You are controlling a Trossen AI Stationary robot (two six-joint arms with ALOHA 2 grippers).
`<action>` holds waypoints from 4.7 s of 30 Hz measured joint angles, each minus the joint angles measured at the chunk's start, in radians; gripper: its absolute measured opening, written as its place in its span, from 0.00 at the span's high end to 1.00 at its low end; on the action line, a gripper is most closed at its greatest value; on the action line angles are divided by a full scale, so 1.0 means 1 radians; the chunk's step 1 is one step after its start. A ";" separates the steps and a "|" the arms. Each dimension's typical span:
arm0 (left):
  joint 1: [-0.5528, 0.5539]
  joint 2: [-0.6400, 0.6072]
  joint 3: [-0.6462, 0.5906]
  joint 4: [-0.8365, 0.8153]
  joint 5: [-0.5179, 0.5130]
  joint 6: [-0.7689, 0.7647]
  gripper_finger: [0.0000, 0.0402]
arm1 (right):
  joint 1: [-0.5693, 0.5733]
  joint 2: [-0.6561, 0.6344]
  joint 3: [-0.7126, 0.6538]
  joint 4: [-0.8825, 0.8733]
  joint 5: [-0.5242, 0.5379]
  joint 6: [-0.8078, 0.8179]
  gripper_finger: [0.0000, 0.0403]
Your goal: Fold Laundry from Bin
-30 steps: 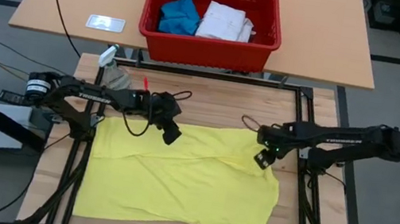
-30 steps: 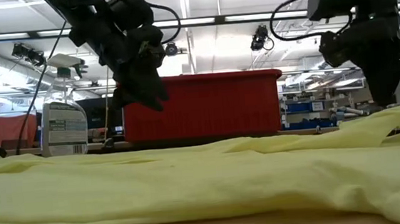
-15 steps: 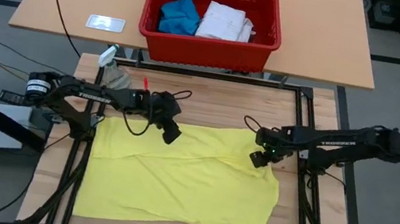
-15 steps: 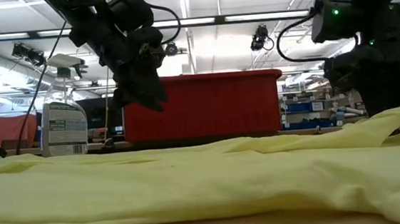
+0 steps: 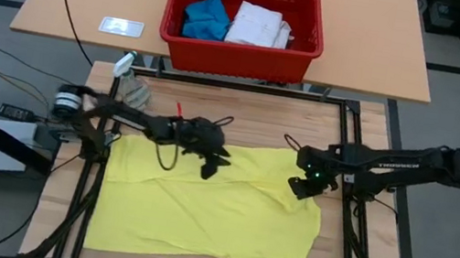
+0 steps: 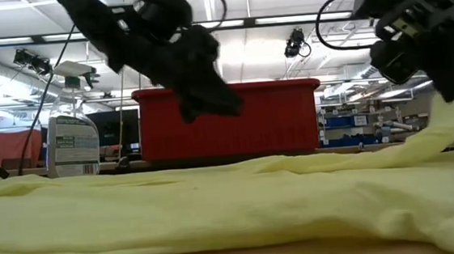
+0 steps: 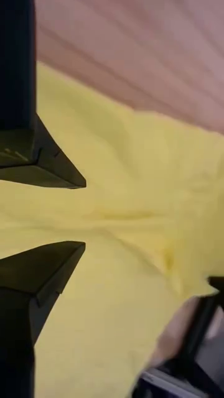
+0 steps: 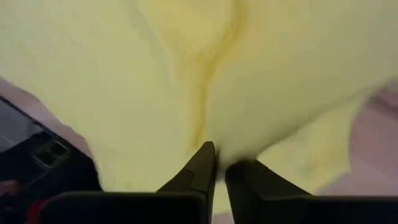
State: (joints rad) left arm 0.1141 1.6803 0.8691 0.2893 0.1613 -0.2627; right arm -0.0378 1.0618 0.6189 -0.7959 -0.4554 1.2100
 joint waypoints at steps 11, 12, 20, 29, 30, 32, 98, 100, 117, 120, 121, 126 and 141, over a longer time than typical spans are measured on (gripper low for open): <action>-0.008 0.224 0.295 0.060 0.071 0.256 0.61 | 0.039 0.000 0.000 -0.006 -0.062 -0.006 0.98; -0.001 0.239 0.319 0.058 0.061 0.255 0.61 | 0.041 0.000 0.000 -0.019 -0.056 -0.011 0.98; 0.013 0.416 0.490 0.035 0.120 0.131 0.61 | 0.058 -0.002 0.000 -0.041 0.047 -0.041 0.80; -0.001 0.460 0.566 -0.084 0.113 0.000 0.61 | 0.103 -0.002 0.000 -0.059 0.164 -0.093 0.74; 0.000 0.456 0.572 -0.113 0.111 -0.007 0.61 | 0.107 -0.002 0.000 -0.057 0.183 -0.095 0.74; 0.000 0.453 0.610 -0.164 0.111 -0.010 0.61 | 0.112 -0.002 0.000 -0.055 0.225 -0.095 0.74; -0.076 0.636 0.686 -0.135 0.010 0.276 0.61 | 0.595 -0.001 0.002 0.114 0.404 -0.051 0.74; -0.075 0.641 0.683 -0.156 -0.002 0.274 0.62 | 0.595 -0.001 0.002 0.106 0.408 -0.064 0.74; -0.127 0.514 0.685 -0.243 -0.011 0.222 0.98 | 0.647 0.006 -0.004 0.078 0.568 -0.646 0.74; -0.138 0.489 0.685 -0.291 -0.011 0.220 0.98 | 0.647 0.020 -0.036 0.143 0.543 -0.663 0.74; -0.141 0.479 0.685 -0.318 -0.012 0.211 0.98 | 0.651 0.031 -0.046 0.178 0.543 -0.663 0.73; -0.156 0.477 0.684 -0.360 -0.011 0.134 0.98 | 0.659 0.101 -0.074 0.246 0.550 -0.661 0.73; -0.197 0.477 0.684 -0.404 -0.037 0.020 0.98 | 0.660 0.282 -0.051 0.229 0.508 -0.583 0.85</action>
State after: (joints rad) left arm -0.0830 2.1571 1.5528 -0.1148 0.1242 -0.2428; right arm 0.6224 1.3436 0.5681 -0.5671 0.0522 0.6266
